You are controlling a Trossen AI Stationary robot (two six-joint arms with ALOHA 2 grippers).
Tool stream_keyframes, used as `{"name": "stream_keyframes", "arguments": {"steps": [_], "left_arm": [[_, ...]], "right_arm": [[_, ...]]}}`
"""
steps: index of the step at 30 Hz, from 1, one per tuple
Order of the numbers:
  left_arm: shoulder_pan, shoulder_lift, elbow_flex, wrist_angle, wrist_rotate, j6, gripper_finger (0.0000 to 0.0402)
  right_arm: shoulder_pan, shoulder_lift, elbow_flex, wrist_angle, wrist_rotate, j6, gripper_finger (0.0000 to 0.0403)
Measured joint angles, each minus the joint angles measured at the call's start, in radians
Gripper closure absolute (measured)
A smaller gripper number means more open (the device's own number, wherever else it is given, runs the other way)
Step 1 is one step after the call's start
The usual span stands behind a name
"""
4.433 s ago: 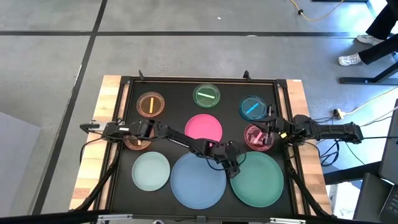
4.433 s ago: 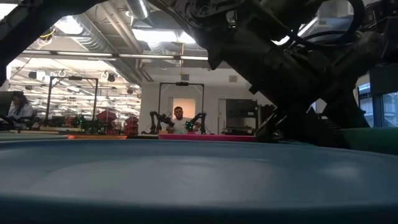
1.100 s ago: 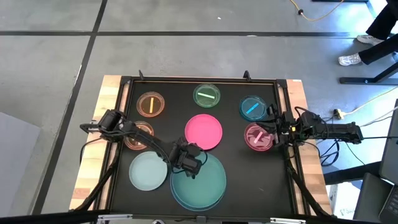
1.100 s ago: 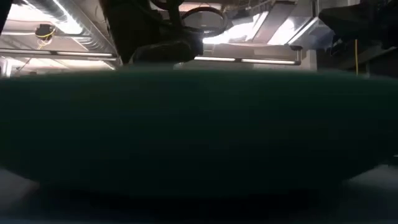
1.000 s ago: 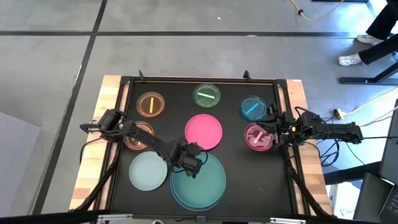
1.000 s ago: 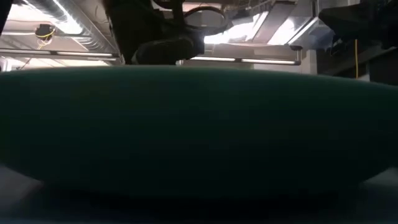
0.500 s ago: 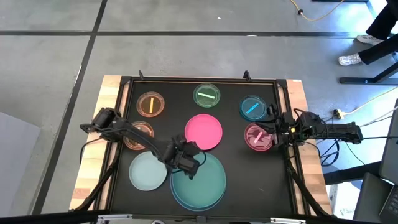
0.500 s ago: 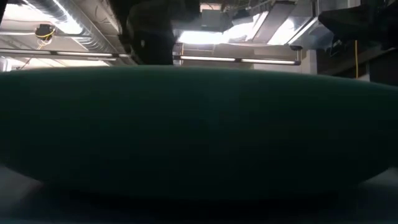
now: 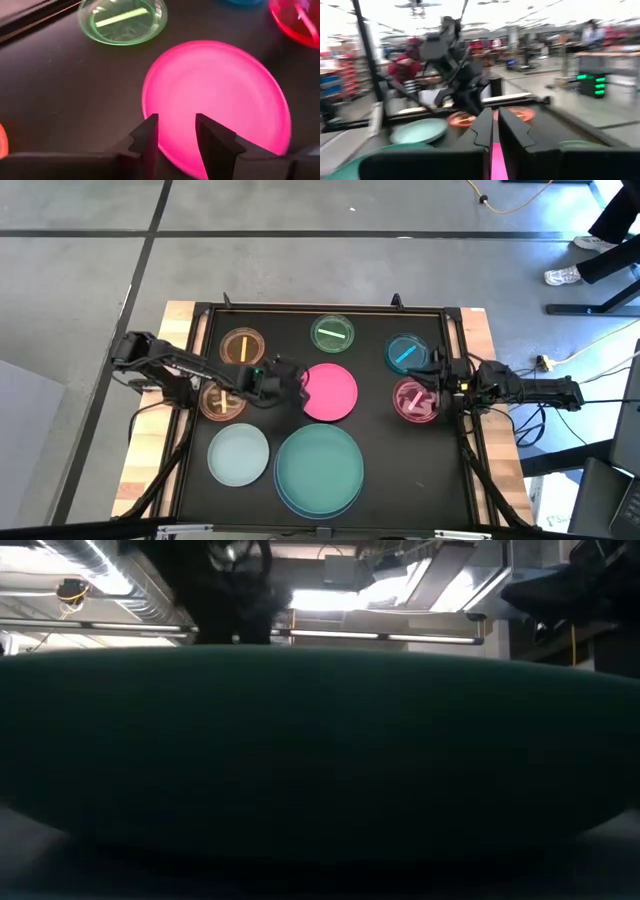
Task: Stack plastic plates
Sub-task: Stack the dark pink plate on the dark green plate
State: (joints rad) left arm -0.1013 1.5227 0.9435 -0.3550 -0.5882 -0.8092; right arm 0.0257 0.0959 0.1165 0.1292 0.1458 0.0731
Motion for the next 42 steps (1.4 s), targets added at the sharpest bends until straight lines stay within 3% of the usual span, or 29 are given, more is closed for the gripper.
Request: {"name": "stream_keyframes", "arguments": {"steps": [5,9,19,25,33,42], "left_arm": [[0.077,0.034,-0.106,0.270,0.072,-0.003,0.0278],[0.117,0.069,-0.117,0.287,0.167,0.004,0.0278],[0.147,0.077,-0.117,0.259,0.202,0.005,0.0278],[0.148,0.084,-0.121,0.251,0.176,-0.006,0.0278],[0.184,0.169,-0.123,0.264,0.269,-0.022,0.0278],[0.195,0.186,-0.124,0.276,0.285,-0.016,0.0282]], "right_arm": [[-0.001,0.000,0.000,0.060,0.197,-0.031,0.0378],[-0.001,0.000,0.000,0.107,0.271,-0.071,0.0378],[0.000,0.000,0.000,-0.059,0.228,-0.070,0.0378],[0.000,0.000,0.000,-0.082,0.226,-0.017,0.0378],[0.000,0.000,0.000,-0.079,0.201,-0.017,0.0378],[0.000,0.000,0.000,-0.079,0.201,-0.029,0.0378]]}}
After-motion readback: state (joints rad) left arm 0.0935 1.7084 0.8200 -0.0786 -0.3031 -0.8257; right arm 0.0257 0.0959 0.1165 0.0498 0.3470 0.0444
